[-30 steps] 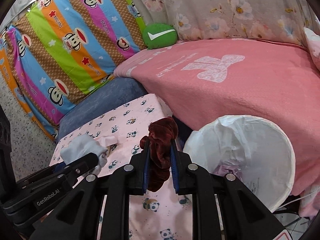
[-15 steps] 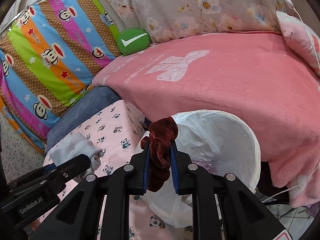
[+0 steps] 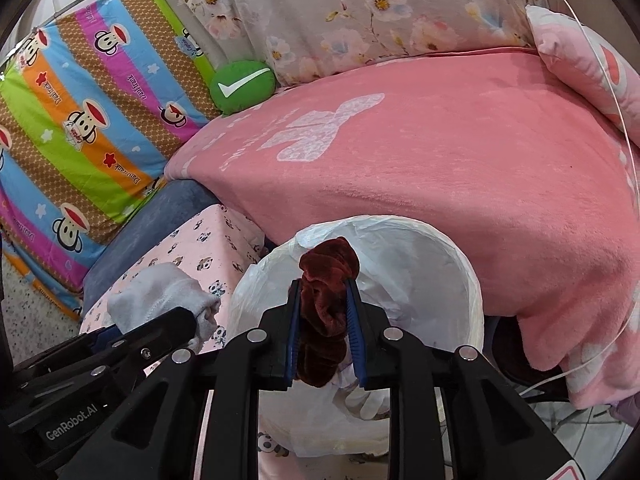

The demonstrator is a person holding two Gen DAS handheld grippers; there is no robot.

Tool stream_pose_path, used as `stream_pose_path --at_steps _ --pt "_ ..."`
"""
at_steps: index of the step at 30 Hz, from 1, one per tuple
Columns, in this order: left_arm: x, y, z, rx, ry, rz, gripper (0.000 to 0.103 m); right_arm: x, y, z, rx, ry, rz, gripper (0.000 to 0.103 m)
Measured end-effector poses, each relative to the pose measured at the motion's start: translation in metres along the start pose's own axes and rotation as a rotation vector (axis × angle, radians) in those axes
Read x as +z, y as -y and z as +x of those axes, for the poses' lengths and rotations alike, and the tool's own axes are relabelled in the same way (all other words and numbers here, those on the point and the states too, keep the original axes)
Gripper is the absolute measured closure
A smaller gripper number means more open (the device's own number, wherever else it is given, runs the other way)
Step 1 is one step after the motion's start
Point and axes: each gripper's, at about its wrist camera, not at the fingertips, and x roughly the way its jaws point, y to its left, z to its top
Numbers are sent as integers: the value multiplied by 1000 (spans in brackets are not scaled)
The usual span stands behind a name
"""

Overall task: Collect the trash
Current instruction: 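Carry the sock and scrunchie over the bin and open both grippers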

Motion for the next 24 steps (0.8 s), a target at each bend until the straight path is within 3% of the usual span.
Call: stream_pose_path --at_steps 2,5,8,24 --pt "1 1 -1 14 9 -2 40 0 3 0 -4 5 11 78" --pt "2 -1 -2 32 20 -11 27 0 8 -2 -5 14 32 76" --pt "2 -4 -4 37 24 -19 26 1 9 -4 -7 22 36 69" --pt "-7 -50 -27 68 49 -115 26 1 -34 -16 30 25 -49 69"
